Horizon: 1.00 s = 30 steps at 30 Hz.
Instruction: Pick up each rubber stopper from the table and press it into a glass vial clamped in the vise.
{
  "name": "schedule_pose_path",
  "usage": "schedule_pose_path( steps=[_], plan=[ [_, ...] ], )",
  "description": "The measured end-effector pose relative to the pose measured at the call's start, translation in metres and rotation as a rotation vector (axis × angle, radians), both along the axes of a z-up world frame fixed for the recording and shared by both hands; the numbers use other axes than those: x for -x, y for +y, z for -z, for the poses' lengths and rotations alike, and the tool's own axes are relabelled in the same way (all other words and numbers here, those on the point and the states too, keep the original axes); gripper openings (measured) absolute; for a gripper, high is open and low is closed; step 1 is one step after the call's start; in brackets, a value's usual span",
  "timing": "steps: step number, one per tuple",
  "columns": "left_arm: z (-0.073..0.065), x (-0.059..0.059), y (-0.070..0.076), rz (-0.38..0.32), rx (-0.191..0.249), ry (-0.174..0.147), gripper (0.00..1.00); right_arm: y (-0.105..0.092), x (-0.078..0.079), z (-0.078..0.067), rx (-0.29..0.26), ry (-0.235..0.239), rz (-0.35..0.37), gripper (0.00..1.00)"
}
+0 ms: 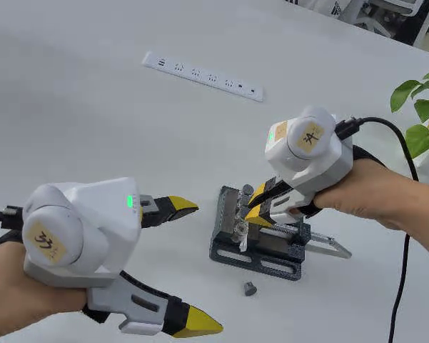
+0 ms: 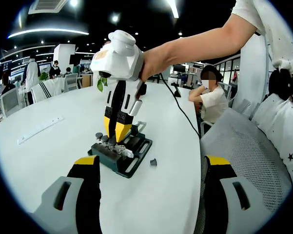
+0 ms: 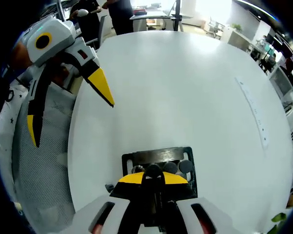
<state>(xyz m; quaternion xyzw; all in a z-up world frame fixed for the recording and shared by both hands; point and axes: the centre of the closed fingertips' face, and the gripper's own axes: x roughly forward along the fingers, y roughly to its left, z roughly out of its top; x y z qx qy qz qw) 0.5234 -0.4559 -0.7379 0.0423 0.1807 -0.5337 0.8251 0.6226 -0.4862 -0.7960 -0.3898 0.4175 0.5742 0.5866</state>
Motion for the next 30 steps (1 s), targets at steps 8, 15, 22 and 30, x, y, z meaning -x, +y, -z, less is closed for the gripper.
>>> schedule_pose_path(
  steps=[8, 15, 22, 30],
  plan=[
    [0.000, 0.002, -0.001, 0.006, -0.006, 0.000, 0.87, -0.002, -0.001, -0.008, -0.037, -0.013, 0.036, 0.11],
    [0.000, 0.005, -0.002, 0.017, -0.018, -0.001, 0.87, -0.004, -0.002, -0.019, -0.078, -0.034, 0.068, 0.15],
    [-0.001, 0.004, -0.001, 0.019, -0.026, -0.002, 0.88, -0.010, -0.002, -0.026, -0.119, -0.062, 0.103, 0.20],
    [-0.001, 0.004, 0.003, 0.018, -0.042, -0.004, 0.89, -0.021, -0.005, -0.037, -0.187, -0.093, 0.185, 0.29]
  ],
)
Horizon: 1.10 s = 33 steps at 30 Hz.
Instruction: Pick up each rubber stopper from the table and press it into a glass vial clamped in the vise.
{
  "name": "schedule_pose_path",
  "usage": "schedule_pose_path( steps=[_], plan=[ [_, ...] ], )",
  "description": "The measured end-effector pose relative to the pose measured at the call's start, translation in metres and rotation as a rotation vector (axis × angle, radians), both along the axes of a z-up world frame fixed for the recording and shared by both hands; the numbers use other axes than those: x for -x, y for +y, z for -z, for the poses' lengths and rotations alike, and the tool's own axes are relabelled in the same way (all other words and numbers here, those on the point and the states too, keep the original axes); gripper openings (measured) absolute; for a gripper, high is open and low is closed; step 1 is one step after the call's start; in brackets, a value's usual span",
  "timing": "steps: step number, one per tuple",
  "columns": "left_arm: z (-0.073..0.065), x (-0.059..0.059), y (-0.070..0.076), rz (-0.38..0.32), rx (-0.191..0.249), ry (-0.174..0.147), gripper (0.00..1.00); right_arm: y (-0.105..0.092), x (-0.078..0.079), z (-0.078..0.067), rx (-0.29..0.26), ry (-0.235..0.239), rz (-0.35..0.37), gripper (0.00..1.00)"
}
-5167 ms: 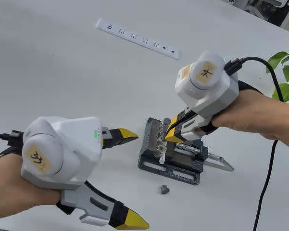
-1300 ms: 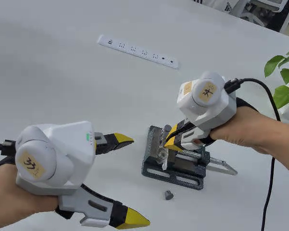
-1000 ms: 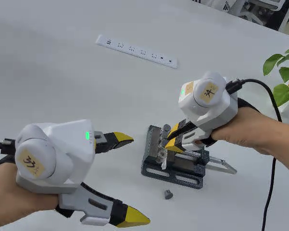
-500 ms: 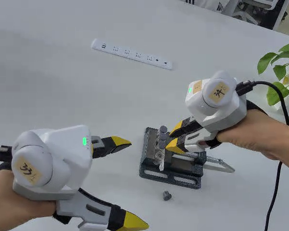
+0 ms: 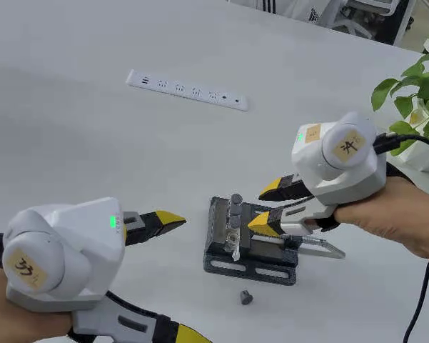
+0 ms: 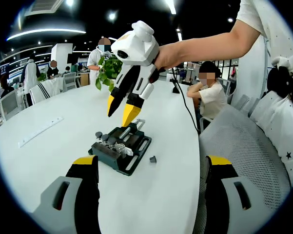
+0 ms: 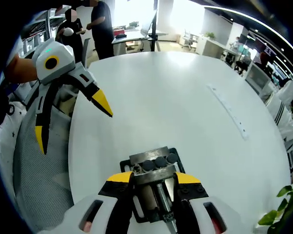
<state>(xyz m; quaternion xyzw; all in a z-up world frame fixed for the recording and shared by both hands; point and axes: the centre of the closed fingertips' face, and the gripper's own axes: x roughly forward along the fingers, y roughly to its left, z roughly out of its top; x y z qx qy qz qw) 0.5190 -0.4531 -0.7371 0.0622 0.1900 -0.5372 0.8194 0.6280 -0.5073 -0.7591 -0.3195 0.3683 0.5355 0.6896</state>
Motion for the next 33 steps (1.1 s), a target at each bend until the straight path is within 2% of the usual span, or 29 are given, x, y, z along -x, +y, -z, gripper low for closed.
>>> schedule_pose_path(
  steps=[6, 8, 15, 24, 33],
  plan=[
    [0.002, 0.000, 0.004, 0.002, -0.014, 0.001, 0.89, -0.010, 0.001, -0.009, -0.058, -0.018, 0.073, 0.32],
    [0.001, 0.000, 0.005, 0.000, -0.014, 0.000, 0.89, -0.015, 0.001, -0.011, -0.073, -0.037, 0.105, 0.33],
    [0.002, 0.001, 0.005, 0.000, -0.020, 0.004, 0.89, -0.027, 0.009, -0.017, -0.129, -0.060, 0.191, 0.41],
    [0.000, 0.001, 0.006, 0.000, -0.029, 0.002, 0.90, -0.039, 0.021, -0.014, -0.181, -0.069, 0.278, 0.51],
    [0.002, 0.004, 0.005, 0.010, -0.041, 0.008, 0.90, -0.044, 0.040, -0.007, -0.236, -0.059, 0.375, 0.53]
  ],
)
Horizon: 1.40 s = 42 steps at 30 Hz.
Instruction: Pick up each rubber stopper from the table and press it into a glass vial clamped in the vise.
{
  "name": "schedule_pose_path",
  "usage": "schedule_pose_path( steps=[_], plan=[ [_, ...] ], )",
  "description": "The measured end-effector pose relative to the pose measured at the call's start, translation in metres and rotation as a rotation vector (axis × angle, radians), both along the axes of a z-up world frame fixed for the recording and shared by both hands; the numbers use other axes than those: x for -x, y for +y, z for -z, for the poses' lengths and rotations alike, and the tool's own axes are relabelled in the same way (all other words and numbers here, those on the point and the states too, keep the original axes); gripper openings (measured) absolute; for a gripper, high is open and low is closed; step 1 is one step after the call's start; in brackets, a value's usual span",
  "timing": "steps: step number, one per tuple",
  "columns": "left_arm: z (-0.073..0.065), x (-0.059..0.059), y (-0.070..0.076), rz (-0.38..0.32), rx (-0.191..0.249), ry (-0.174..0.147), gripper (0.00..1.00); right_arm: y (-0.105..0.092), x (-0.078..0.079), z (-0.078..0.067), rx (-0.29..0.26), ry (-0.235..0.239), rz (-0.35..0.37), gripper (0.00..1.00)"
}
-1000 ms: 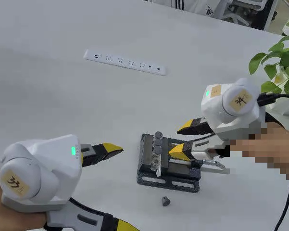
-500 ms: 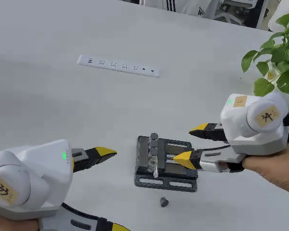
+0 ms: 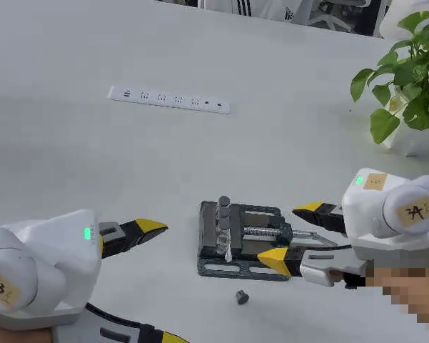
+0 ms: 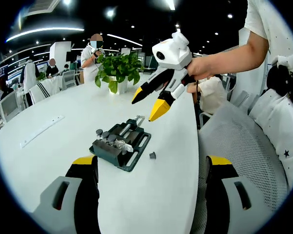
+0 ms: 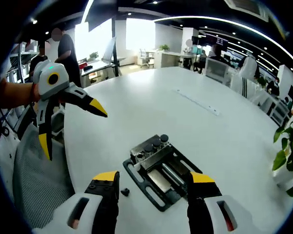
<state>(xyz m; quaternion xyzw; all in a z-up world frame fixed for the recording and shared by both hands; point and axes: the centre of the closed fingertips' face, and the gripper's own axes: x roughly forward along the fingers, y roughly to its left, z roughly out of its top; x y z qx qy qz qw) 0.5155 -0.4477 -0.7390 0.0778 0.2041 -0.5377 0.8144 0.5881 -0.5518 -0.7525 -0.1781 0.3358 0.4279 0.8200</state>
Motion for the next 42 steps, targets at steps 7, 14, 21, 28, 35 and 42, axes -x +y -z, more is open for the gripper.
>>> schedule_pose_path(
  steps=[7, 14, 21, 28, 35, 42],
  plan=[
    [0.003, 0.002, 0.000, 0.007, -0.009, 0.007, 0.90, -0.002, 0.016, 0.011, -0.040, 0.028, 0.069, 0.53],
    [0.003, 0.002, 0.000, 0.009, -0.012, 0.011, 0.90, -0.002, 0.031, 0.026, -0.055, 0.052, 0.126, 0.51],
    [0.003, 0.002, 0.000, 0.012, -0.013, 0.012, 0.90, 0.003, 0.043, 0.046, -0.054, 0.082, 0.171, 0.48],
    [0.004, 0.003, 0.000, 0.011, -0.012, 0.017, 0.90, 0.010, 0.049, 0.065, -0.035, 0.116, 0.205, 0.41],
    [0.006, 0.004, 0.001, 0.008, -0.008, 0.023, 0.89, 0.019, 0.050, 0.081, -0.009, 0.127, 0.238, 0.30],
    [0.007, 0.004, 0.002, 0.006, -0.007, 0.028, 0.89, 0.025, 0.052, 0.097, 0.016, 0.146, 0.237, 0.21]
  ],
)
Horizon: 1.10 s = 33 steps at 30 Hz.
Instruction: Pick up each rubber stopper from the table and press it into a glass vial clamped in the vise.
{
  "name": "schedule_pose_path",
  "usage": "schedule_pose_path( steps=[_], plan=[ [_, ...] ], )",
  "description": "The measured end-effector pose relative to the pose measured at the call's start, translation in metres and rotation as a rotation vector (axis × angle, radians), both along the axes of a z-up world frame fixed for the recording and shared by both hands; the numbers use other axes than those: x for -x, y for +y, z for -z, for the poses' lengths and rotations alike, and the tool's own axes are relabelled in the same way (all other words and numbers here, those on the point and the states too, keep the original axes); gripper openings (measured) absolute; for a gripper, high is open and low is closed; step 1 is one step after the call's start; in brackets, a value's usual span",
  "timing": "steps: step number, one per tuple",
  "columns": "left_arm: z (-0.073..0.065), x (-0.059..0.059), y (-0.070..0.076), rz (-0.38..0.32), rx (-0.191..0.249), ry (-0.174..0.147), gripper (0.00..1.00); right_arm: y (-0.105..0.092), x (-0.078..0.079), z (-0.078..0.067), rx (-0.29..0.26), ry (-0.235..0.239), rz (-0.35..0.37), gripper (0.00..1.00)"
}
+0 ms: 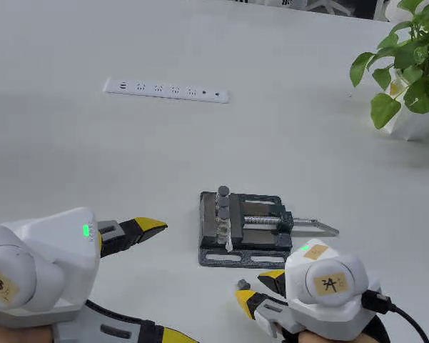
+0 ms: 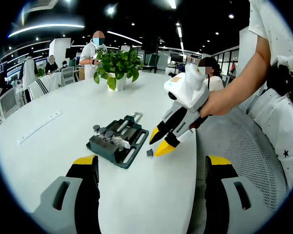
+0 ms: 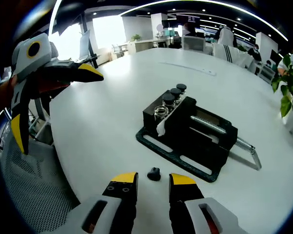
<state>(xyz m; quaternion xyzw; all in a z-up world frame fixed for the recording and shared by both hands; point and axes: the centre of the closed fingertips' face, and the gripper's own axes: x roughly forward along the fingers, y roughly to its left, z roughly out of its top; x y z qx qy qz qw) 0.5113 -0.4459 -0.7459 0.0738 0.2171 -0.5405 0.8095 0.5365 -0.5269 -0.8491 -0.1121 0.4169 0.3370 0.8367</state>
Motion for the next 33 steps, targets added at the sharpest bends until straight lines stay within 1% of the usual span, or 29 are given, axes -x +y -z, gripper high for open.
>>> schedule_pose_path(
  steps=[2, 5, 9, 12, 19, 27, 33],
  plan=[
    [-0.0001, -0.0001, -0.0002, -0.001, 0.002, 0.001, 0.89, -0.0009, 0.0006, 0.0016, 0.012, 0.006, 0.002, 0.19],
    [0.0000, -0.0001, -0.0005, -0.004, 0.005, 0.003, 0.89, -0.0013, 0.0000, 0.0023, 0.014, 0.011, 0.009, 0.17],
    [0.0016, 0.0009, -0.0012, -0.003, 0.005, 0.006, 0.89, -0.0021, -0.0015, 0.0073, 0.021, 0.016, 0.005, 0.13],
    [0.0022, 0.0013, -0.0019, -0.003, 0.008, 0.009, 0.89, -0.0031, -0.0003, 0.0066, 0.027, 0.019, 0.001, 0.10],
    [0.0031, 0.0013, -0.0027, -0.002, 0.007, 0.011, 0.88, -0.0030, -0.0008, 0.0071, 0.029, 0.018, -0.011, 0.08],
    [0.0030, 0.0010, -0.0036, 0.000, 0.009, 0.011, 0.88, -0.0026, -0.0012, 0.0081, 0.039, 0.007, -0.047, 0.07],
    [0.0034, 0.0021, -0.0044, 0.005, 0.010, 0.012, 0.88, -0.0021, -0.0012, 0.0085, 0.037, 0.005, -0.068, 0.07]
  ],
)
